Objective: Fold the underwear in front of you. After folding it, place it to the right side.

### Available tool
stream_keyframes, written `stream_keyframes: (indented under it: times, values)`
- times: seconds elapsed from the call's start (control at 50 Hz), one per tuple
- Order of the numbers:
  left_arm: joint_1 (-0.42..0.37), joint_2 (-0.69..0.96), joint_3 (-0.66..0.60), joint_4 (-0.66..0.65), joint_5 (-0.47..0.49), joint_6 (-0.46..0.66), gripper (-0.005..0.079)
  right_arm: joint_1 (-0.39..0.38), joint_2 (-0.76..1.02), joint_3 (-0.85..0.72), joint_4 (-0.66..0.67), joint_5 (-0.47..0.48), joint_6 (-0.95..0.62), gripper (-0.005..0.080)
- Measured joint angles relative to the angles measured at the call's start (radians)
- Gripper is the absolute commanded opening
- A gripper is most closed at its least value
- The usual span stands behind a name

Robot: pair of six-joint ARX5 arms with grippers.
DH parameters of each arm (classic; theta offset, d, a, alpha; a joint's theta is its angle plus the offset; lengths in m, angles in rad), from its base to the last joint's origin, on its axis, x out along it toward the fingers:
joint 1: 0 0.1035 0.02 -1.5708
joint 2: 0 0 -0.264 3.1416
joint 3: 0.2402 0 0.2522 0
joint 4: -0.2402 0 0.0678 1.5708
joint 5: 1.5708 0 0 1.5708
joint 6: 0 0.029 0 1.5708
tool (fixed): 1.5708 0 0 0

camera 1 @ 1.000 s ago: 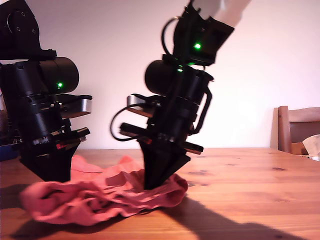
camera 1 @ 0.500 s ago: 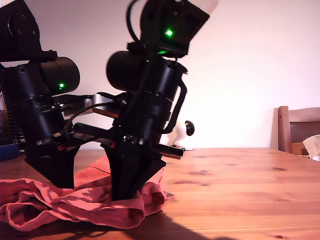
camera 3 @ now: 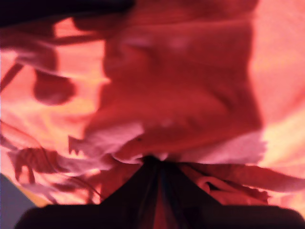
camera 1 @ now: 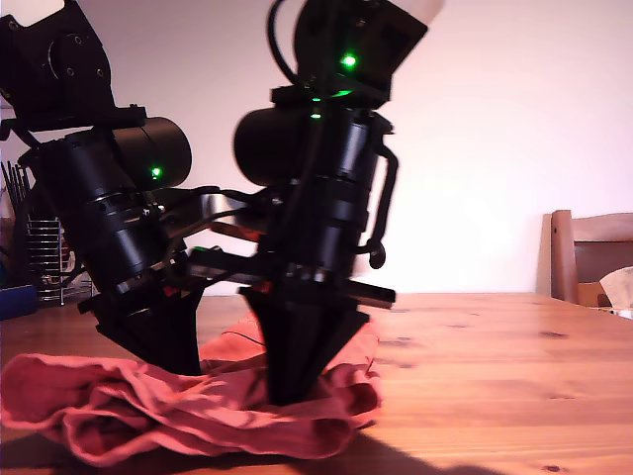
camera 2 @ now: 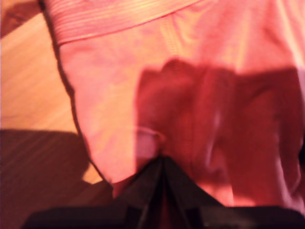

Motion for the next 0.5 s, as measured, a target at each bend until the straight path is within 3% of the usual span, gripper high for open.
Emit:
stream_keyframes:
  times: [0.26,0.5]
  values:
    - [-0.014,0.006,-0.003,0.026,0.028,-0.088,-0.0019,-0.089,-0.101,-0.146,0.047,0.019,-0.032,-0.0011]
    - [-0.101,0.018,-0.005,0.091,0.034,-0.150,-0.0019,-0.143,-0.177,-0.254,0.106,0.005,-0.032,-0.0011]
